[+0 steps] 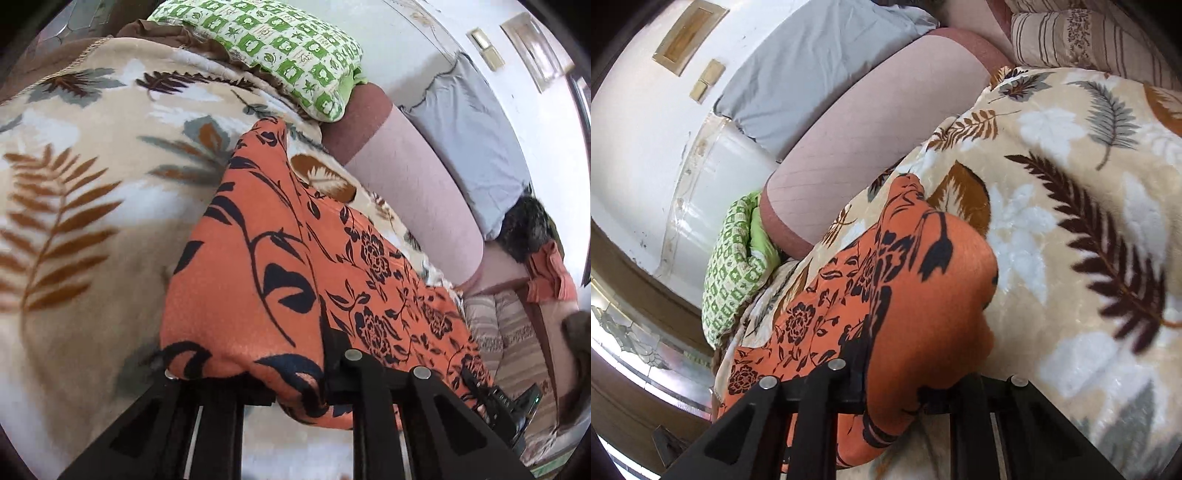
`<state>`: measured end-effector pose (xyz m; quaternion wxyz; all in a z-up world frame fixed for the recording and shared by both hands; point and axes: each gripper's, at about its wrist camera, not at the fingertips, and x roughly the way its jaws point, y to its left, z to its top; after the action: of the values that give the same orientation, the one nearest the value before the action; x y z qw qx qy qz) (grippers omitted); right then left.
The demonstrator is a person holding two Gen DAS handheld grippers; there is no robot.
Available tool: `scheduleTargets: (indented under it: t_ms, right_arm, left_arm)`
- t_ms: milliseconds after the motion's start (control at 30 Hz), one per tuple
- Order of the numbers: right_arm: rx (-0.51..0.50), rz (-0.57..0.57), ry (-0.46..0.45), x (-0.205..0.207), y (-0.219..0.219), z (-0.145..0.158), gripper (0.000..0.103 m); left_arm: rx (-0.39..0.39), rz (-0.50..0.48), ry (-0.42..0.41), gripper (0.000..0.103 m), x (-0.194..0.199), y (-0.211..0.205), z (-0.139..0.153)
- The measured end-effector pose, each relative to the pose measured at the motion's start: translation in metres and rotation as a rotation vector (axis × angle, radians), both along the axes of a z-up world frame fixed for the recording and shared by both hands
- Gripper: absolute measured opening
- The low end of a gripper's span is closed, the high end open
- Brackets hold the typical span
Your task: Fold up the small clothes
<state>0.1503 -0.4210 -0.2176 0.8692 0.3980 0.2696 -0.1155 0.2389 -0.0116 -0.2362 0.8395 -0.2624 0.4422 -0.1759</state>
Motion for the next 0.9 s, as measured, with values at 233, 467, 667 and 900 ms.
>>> scheduleTargets:
  t_ms: [233, 467, 667, 900]
  right_arm:
    - [0.078, 0.036, 0.099, -0.029, -0.003, -0.023, 0.019]
    - [0.018, 0.006, 0.035, -0.025, 0.009, -0.006, 0.019]
    - [-0.217, 0.113, -0.035, -0.009, 0.099, 0.059, 0.019]
    - [-0.253, 0.278, -0.025, 0.038, 0.222, 0.084, 0.019]
  left_arm:
    - [0.073, 0.034, 0.111, 0.031, -0.016, 0.023, -0.02]
    - [0.164, 0.194, 0.074, 0.052, -0.043, 0.074, 0.002]
    - [0.211, 0.285, -0.017, 0.056, -0.033, 0.112, 0.023]
    - [0.248, 0.322, 0.055, 0.056, 0.005, 0.129, 0.006]
